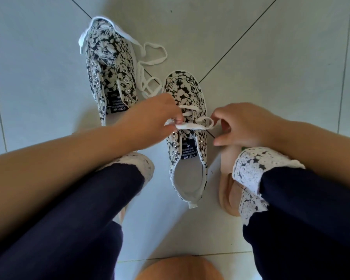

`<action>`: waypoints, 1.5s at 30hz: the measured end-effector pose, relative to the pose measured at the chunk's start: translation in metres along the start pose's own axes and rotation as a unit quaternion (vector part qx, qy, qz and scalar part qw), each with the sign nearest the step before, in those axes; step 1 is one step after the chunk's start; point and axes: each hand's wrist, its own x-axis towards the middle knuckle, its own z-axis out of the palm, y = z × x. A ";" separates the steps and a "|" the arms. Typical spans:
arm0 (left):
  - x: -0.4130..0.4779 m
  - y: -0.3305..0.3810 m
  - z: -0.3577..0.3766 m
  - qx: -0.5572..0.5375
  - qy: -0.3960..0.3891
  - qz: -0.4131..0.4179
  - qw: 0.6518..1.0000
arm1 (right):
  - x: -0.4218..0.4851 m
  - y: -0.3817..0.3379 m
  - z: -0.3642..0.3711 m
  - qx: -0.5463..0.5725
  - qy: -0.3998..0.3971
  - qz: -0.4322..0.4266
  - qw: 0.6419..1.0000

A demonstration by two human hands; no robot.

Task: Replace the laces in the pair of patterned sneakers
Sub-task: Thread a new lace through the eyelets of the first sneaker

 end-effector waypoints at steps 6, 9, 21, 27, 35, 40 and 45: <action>0.015 0.006 -0.027 -0.143 0.093 -0.081 0.982 | 0.003 0.005 0.004 -0.036 -0.028 0.035 0.998; 0.023 0.007 -0.029 -0.196 0.126 -0.099 0.968 | 0.003 0.007 0.003 -0.026 -0.023 0.024 0.999; 0.003 0.001 -0.001 -0.160 0.111 -0.049 0.980 | 0.003 -0.013 0.011 0.150 -0.005 0.044 0.988; -0.004 -0.003 0.008 -0.024 0.053 0.041 0.997 | -0.009 -0.006 -0.006 0.147 -0.179 0.011 0.973; 0.000 -0.002 0.012 -0.021 0.132 -0.023 0.991 | -0.005 -0.016 -0.039 0.408 0.061 -0.003 0.911; -0.005 0.009 0.010 0.055 0.137 0.113 0.983 | 0.010 -0.018 -0.029 0.348 0.105 0.072 0.929; 0.008 0.018 0.020 0.224 0.039 0.057 0.972 | 0.013 -0.020 -0.019 0.325 0.104 0.087 0.936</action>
